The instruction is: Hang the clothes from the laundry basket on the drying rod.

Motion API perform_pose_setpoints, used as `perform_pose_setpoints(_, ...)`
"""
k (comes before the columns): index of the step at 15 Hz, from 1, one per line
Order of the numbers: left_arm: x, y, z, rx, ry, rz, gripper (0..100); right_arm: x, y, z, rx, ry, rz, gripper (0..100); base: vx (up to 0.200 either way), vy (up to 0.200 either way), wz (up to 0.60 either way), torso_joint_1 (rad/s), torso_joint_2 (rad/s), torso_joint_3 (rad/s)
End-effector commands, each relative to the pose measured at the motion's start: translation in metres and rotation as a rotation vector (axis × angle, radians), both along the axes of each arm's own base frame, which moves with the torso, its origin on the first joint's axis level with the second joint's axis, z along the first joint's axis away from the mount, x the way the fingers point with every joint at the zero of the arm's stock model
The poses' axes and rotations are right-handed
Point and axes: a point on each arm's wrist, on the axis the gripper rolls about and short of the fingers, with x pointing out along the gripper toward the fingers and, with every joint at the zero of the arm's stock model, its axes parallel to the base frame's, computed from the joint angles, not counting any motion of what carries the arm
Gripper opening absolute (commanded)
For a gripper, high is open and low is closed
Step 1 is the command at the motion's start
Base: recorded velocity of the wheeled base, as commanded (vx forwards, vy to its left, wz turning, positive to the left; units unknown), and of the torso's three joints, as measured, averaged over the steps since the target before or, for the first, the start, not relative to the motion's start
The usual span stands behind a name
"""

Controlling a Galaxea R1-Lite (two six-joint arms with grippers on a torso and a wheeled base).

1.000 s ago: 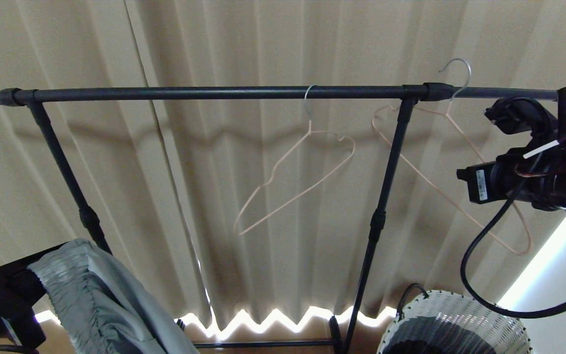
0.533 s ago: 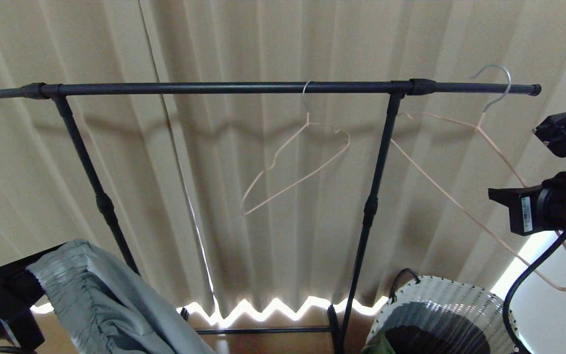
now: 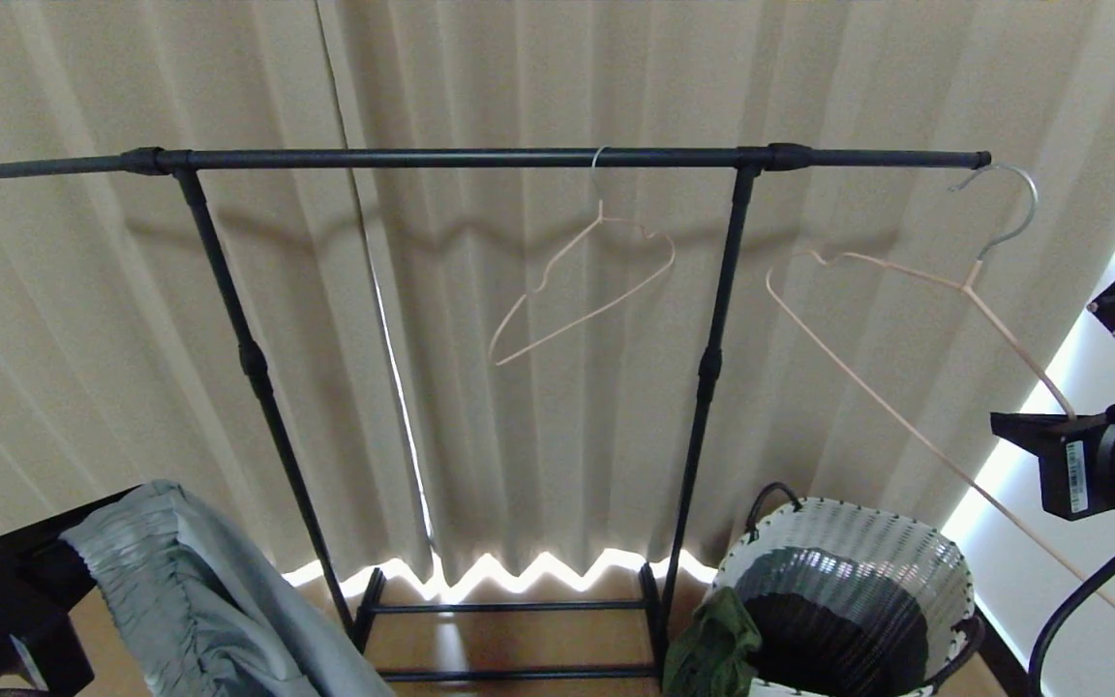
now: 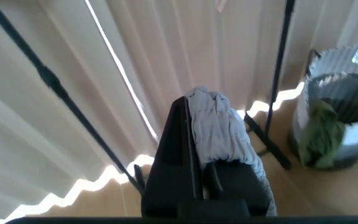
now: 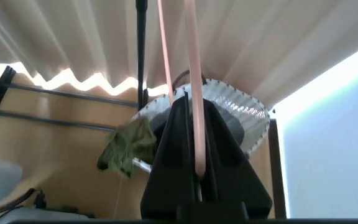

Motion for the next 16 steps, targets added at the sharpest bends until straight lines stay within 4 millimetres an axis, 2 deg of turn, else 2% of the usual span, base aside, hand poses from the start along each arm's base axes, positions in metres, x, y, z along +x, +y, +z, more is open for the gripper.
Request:
perform_pose_setpoints(1,0.0,0.0,-0.001,0.001,0.003,0.0,0,-0.001,0.0,-0.001,0.0,0.003,0.004,0,-0.2,0.0,0.0,0.002,0.0,0.002)
perform_pose_setpoints(2,0.0,0.0,-0.001,0.002,0.005,0.0,0,-0.002,0.0,-0.002,0.004,0.006,0.01,0,-0.2,0.0,0.0,0.007,0.0,0.002)
perform_pose_setpoints(4,0.0,0.0,-0.003,0.004,0.01,-0.003,0,-0.007,0.005,-0.004,0.014,0.007,0.049,0,0.0,0.0,0.0,0.0,0.0,0.0)
perform_pose_setpoints(7,0.003,-0.001,0.005,-0.002,-0.012,-0.01,0,-0.014,0.026,-0.007,0.076,0.028,0.17,0,0.0,0.0,0.0,0.0,0.0,0.0)
perform_pose_setpoints(11,0.037,-0.008,0.034,0.093,-0.059,0.007,0,-0.025,0.051,-0.008,0.116,0.027,0.367,0,0.0,0.0,0.0,0.0,0.0,0.0)
perform_pose_setpoints(12,0.057,-0.013,0.046,0.166,-0.056,0.072,0,-0.03,0.058,-0.013,0.126,0.044,0.438,0,0.0,0.0,0.0,0.0,0.0,0.0)
perform_pose_setpoints(14,0.081,-0.034,0.058,0.209,-0.004,0.134,0,-0.036,0.065,-0.017,0.149,0.059,0.535,0,0.0,0.0,0.0,0.0,0.0,0.0)
perform_pose_setpoints(16,0.104,-0.054,0.061,0.229,0.04,0.17,0,-0.041,0.073,-0.016,0.169,0.065,0.618,0,0.0,0.0,0.0,0.0,0.0,0.0)
